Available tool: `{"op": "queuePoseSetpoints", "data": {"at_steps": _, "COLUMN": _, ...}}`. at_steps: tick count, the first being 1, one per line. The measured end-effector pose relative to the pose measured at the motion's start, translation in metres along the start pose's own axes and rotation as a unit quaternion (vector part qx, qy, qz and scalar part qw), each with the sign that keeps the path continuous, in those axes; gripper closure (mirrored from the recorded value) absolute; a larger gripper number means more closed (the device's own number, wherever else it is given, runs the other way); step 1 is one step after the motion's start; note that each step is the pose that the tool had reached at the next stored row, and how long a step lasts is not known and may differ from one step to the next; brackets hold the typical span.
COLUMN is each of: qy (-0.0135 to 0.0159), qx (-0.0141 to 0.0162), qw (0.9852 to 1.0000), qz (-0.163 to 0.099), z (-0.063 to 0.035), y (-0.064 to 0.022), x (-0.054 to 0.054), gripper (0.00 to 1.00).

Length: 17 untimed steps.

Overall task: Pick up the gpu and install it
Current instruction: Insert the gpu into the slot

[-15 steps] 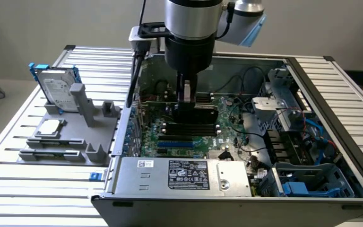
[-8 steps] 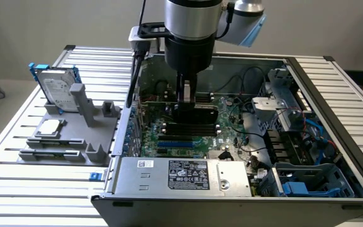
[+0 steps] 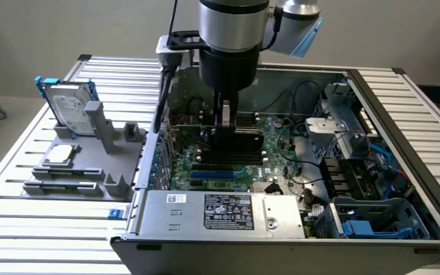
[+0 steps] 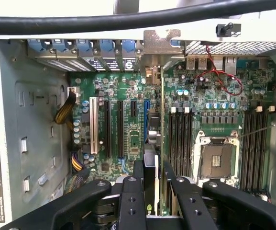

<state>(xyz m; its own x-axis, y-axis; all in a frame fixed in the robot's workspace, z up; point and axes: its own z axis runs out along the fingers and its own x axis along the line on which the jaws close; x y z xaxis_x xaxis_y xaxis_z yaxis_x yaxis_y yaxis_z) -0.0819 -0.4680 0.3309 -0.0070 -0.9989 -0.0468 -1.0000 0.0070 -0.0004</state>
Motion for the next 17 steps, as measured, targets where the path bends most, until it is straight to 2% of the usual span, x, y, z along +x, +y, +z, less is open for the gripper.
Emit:
{"op": "queuePoseSetpoints", "data": {"at_steps": 13, "qy": 0.0001, "qx": 0.0, "qw": 1.0, "qz": 0.0, "z": 0.0229, "y": 0.0028, "x": 0.001, "gripper": 0.73}}
{"op": "queuePoseSetpoints", "data": {"at_steps": 17, "qy": 0.0001, "qx": -0.0008, "qw": 1.0, "qz": 0.0, "z": 0.024, "y": 0.003, "x": 0.001, "gripper": 0.73}}
